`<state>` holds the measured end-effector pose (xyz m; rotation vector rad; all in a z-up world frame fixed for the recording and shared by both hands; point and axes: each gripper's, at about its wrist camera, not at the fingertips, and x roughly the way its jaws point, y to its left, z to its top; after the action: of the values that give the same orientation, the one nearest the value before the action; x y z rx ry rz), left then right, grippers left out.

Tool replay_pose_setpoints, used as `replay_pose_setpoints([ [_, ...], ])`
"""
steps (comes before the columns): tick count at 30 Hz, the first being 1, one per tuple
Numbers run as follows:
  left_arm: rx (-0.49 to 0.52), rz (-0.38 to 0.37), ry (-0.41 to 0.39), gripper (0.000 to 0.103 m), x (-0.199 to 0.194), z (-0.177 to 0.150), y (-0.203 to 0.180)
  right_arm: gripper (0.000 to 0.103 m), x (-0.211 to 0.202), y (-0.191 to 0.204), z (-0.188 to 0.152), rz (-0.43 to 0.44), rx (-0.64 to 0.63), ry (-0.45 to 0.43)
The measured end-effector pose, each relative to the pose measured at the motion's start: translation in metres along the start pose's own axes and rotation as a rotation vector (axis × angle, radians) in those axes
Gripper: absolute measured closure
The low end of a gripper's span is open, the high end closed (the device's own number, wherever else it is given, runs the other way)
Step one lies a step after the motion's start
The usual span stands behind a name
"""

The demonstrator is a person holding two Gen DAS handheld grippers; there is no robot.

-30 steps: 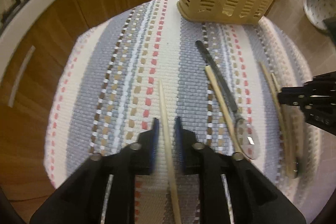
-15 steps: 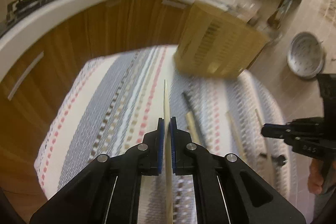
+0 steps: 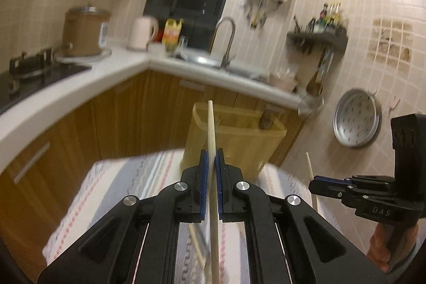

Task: Organize utensils
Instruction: 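Lift both chopsticks and carry them above the beige holder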

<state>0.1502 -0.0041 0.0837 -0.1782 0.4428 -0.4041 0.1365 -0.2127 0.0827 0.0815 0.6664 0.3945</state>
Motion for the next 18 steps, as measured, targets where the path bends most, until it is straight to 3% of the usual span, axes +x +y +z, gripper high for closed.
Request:
replay_pose_setpoints([
  [9,-0.011,-0.05,-0.132,0.1,0.024,0.052,-0.021,0.1,-0.012,-0.017,0.049,-0.05,-0.026,-0.212],
  [18,-0.03,-0.068,-0.213,0.1,0.067,0.091,-0.029,0.1,-0.002,-0.033,0.095,-0.075,-0.048,-0.33],
])
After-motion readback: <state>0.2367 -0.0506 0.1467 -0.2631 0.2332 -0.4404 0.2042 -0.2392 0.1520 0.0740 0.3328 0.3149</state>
